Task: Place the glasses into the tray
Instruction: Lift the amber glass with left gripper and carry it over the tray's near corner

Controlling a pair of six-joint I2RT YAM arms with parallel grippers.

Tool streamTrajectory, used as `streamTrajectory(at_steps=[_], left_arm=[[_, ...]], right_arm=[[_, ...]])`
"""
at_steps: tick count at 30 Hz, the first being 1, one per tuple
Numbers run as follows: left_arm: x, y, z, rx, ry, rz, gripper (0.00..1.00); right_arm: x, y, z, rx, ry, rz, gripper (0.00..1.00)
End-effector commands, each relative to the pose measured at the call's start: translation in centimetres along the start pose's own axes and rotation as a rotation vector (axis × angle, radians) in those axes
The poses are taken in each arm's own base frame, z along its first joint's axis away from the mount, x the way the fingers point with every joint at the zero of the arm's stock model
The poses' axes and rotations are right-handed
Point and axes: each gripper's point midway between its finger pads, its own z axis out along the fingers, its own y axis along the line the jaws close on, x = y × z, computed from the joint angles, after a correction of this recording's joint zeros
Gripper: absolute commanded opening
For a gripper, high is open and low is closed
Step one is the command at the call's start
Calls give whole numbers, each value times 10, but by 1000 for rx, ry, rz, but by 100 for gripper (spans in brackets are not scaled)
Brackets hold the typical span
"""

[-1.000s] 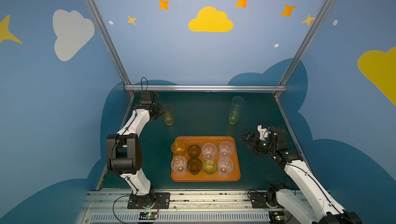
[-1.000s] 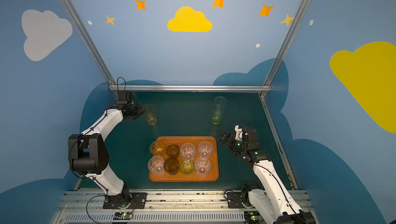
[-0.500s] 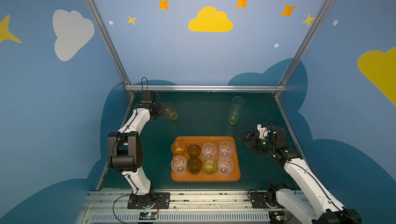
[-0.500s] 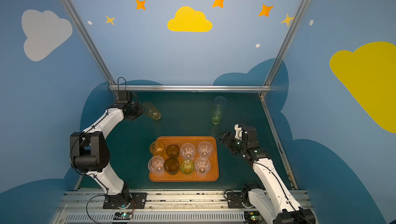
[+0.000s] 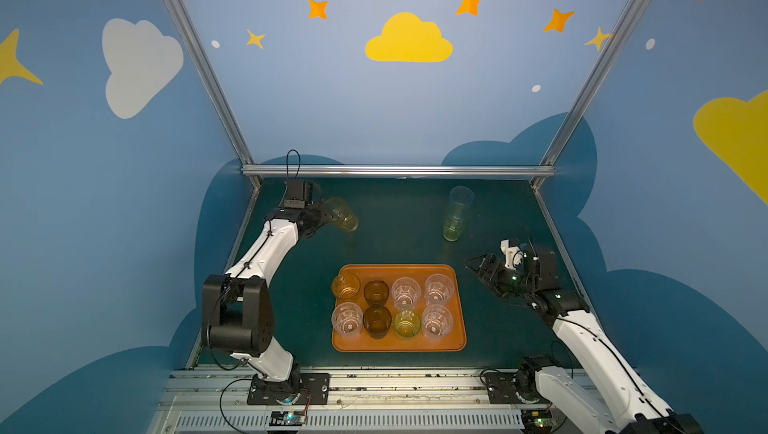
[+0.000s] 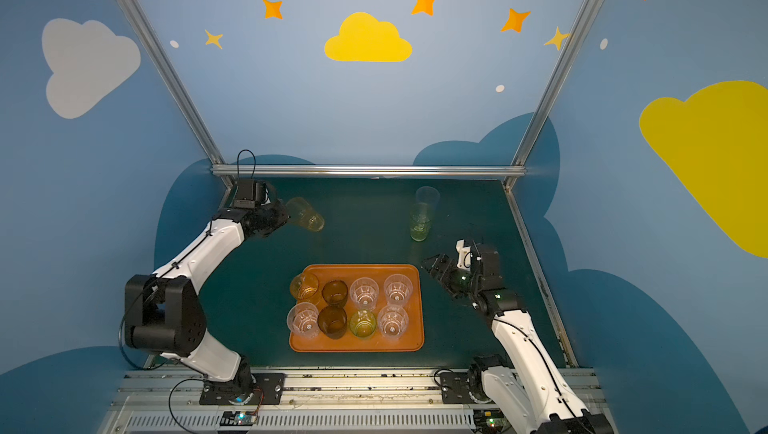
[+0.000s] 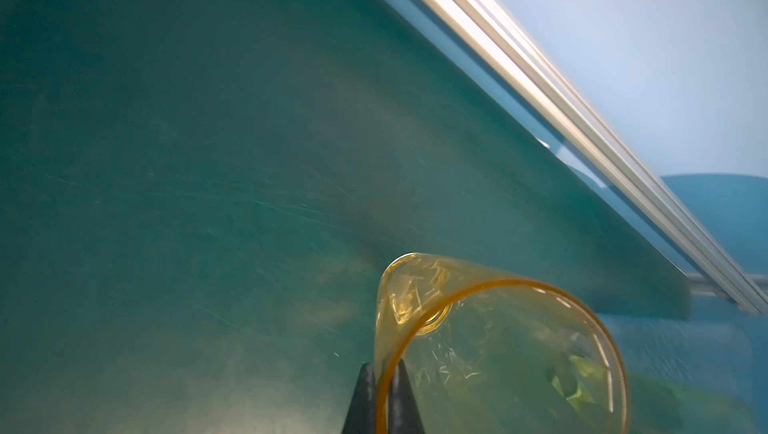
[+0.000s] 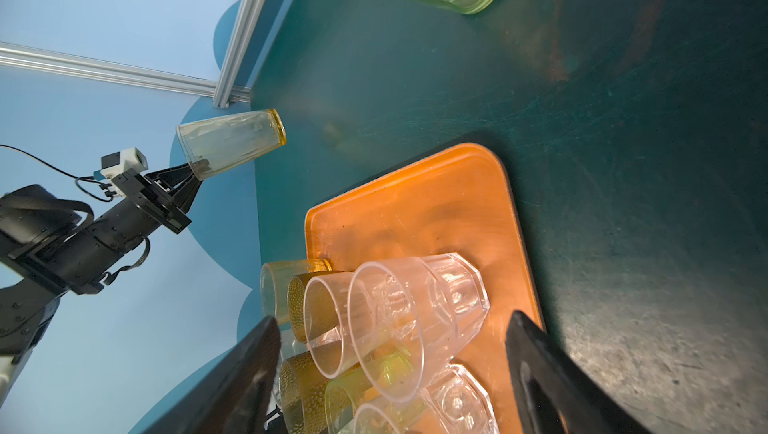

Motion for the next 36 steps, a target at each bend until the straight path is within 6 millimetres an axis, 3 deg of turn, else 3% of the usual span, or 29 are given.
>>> streamTrajectory(at_steps=[1,17,36], left_arm=[[-1,-14,-16,27,-49,24,4],[42,-35,-75,49,-89,140,4],[102,-28,-70,-56,77,253,4]], right_arm=[[0,4,-6,0,-5,-9,84],[0,8,-8,-22,-15,-25,84],[2,5,-7,-35,-28,-34,84]])
